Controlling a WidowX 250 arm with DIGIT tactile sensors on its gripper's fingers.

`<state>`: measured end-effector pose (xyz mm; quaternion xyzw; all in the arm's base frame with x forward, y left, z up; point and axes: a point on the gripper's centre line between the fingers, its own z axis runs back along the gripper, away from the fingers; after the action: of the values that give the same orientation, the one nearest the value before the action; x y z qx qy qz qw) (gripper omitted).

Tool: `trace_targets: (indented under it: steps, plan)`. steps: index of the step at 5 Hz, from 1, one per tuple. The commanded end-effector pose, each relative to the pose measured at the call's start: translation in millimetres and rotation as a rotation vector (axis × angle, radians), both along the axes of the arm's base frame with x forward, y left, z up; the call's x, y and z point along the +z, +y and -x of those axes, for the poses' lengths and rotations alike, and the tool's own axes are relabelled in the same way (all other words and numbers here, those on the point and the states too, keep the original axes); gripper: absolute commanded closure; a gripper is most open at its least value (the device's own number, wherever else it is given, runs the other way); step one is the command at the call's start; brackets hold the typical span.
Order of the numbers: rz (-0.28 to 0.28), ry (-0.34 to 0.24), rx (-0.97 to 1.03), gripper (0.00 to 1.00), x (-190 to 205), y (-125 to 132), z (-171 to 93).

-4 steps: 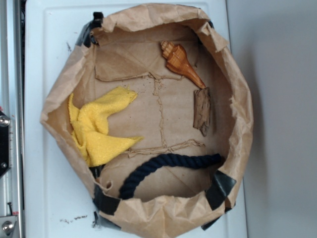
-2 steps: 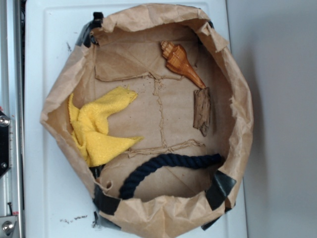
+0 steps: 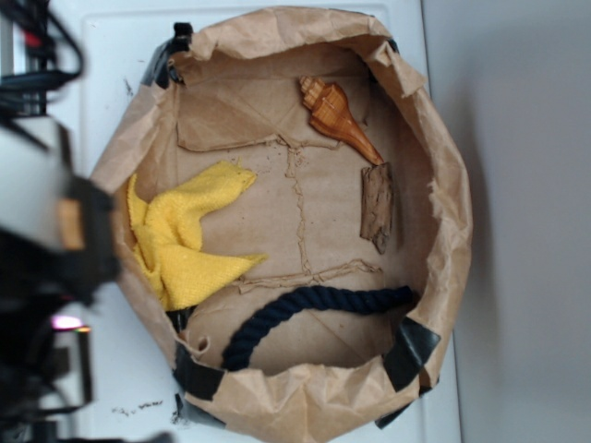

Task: Grab the shell.

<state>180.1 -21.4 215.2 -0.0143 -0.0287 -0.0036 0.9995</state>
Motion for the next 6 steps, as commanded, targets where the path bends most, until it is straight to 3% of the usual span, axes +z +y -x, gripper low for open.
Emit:
trace_targets:
  steps: [1, 2, 3, 4, 5, 6]
  plan:
    - [-0.006, -0.133, -0.209, 0.00, 6, 11, -45]
    - [-0.022, -0.133, -0.408, 0.00, -10, 16, -63]
    - [-0.082, -0.130, -0.508, 0.00, -37, 32, -80]
    - [-0.099, -0.093, -0.498, 0.00, -56, 52, -89]
    - [-0.132, -0.124, -0.493, 0.00, -67, 68, -81]
    - [-0.132, -0.124, -0.493, 0.00, -67, 68, -81]
